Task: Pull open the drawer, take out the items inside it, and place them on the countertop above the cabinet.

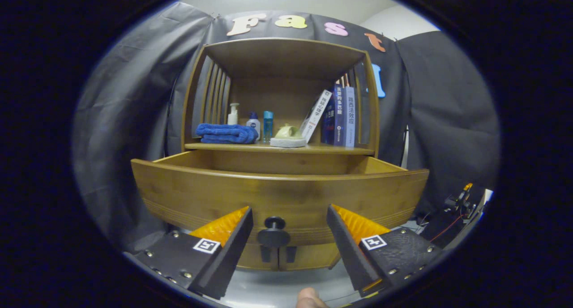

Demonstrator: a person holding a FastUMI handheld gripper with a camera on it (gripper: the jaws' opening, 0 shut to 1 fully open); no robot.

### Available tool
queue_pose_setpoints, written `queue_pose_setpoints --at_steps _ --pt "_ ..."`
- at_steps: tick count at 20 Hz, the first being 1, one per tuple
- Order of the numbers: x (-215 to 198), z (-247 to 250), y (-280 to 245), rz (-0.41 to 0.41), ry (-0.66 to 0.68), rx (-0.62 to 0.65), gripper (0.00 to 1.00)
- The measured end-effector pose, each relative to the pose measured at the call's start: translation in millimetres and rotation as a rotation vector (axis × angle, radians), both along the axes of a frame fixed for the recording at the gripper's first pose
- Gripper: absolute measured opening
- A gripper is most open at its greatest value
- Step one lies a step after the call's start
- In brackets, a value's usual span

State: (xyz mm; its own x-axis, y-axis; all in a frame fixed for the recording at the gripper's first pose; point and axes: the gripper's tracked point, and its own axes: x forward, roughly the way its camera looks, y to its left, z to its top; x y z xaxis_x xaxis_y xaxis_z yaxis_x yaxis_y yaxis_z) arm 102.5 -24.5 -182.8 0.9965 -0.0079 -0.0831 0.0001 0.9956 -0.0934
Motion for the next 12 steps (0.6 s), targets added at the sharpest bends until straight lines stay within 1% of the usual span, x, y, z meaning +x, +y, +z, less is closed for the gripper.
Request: queue_pose_setpoints --at_steps 1,2,4,5,6,7,9,11,12 --pt "11.3 -3.4 -3.0 -0.008 0.014 0.014 0.99" --pt "15.4 -10.4 8.1 0.029 0.037 0.025 0.99" --pt "-1.6 2.1 15.1 0.031 -0.039 0.019 0.99" --pt "15.7 -1.9 14.0 0.039 -0.048 -0.010 0.99" --pt "21.3 0.1 12.9 0.043 -0.073 -0.020 0.98" --pt "31.9 -5.7 14.9 0.046 -0.051 -0.018 0.98" --pt "46.4 -3.6 17.6 0.044 -0.050 -0.017 0.97" --pt "56.5 3.7 22.1 0.049 -0.084 -0.009 0.97" --pt "62.0 -4.1 22.1 0.050 -0.056 -0.002 0.97"
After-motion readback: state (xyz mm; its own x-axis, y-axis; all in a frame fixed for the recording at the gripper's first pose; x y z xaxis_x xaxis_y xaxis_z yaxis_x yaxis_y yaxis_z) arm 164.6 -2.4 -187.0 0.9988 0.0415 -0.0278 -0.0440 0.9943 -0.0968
